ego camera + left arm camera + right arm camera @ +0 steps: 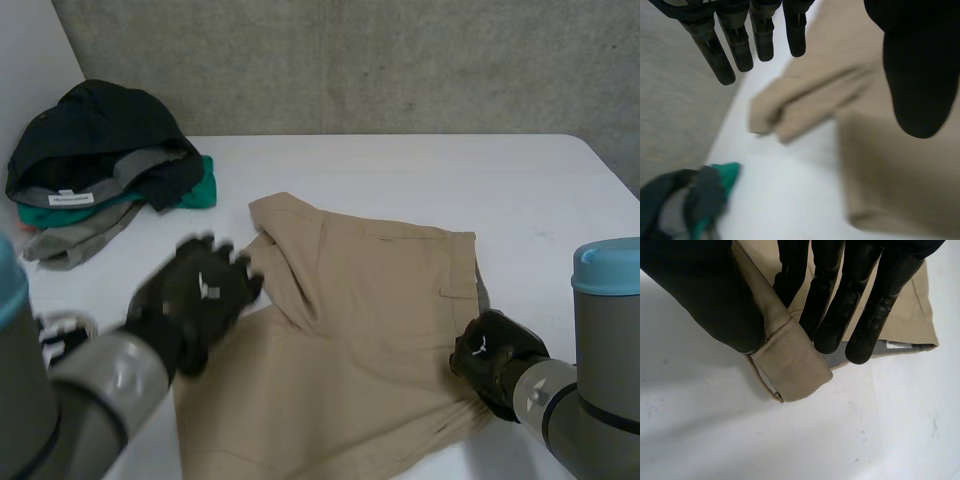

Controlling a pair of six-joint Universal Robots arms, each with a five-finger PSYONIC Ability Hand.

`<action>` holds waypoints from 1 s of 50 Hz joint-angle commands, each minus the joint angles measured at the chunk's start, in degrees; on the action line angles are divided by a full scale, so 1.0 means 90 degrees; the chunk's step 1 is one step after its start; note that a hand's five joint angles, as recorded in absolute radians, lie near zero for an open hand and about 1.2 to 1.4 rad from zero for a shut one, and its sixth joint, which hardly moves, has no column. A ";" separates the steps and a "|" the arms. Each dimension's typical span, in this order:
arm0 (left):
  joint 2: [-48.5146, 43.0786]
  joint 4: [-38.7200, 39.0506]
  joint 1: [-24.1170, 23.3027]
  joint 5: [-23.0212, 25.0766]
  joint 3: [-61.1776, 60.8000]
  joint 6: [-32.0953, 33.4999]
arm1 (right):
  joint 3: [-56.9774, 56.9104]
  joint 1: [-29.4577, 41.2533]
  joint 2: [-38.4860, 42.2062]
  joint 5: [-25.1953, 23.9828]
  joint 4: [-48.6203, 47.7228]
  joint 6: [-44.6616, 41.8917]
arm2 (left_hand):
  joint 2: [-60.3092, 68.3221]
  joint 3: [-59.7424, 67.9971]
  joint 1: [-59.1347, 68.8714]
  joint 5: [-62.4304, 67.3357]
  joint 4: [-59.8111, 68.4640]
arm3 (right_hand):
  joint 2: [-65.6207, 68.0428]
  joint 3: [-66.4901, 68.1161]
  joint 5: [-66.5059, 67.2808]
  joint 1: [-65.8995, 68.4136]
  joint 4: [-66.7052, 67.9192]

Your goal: Fold the laundry.

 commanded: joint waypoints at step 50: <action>-0.4234 0.2041 0.1620 0.1215 0.2528 -0.0158 | 0.0139 0.0047 0.0411 -0.0110 -0.0821 0.0543 | 0.7203 0.7184 0.7334 0.7281 0.7240 | 0.1404 0.1247 0.1484 0.2178 0.1291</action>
